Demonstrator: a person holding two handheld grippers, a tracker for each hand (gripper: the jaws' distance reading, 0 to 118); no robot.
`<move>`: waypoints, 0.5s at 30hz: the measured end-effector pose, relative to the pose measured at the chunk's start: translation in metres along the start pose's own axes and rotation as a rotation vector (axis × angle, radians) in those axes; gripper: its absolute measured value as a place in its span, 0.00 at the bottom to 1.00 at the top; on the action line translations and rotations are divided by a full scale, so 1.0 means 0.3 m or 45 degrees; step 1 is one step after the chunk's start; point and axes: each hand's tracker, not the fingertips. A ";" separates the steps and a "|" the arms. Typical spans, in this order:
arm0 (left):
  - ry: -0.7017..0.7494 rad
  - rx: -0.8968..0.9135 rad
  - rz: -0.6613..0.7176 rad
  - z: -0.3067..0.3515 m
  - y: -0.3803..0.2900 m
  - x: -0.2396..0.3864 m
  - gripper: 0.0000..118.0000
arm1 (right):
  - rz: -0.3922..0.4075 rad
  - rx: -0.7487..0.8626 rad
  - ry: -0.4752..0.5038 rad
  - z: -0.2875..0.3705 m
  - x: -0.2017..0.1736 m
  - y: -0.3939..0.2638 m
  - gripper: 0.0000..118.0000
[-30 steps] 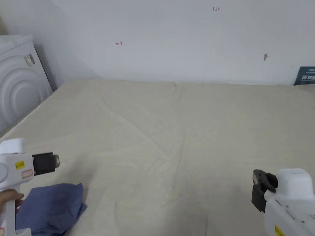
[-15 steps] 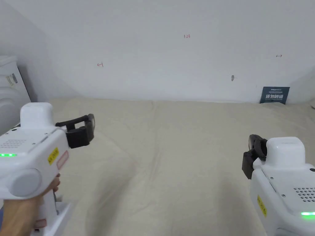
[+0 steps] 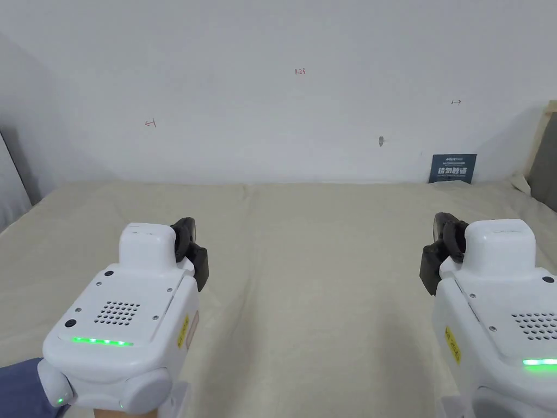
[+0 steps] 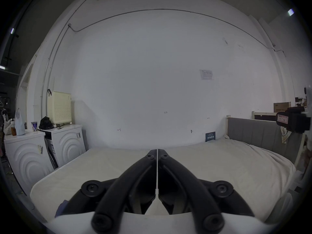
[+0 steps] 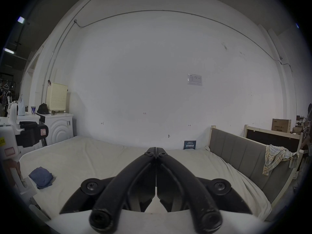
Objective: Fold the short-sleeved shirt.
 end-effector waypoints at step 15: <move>-0.018 -0.020 0.036 -0.018 -0.011 0.021 0.01 | 0.004 -0.009 -0.023 -0.002 0.020 -0.008 0.00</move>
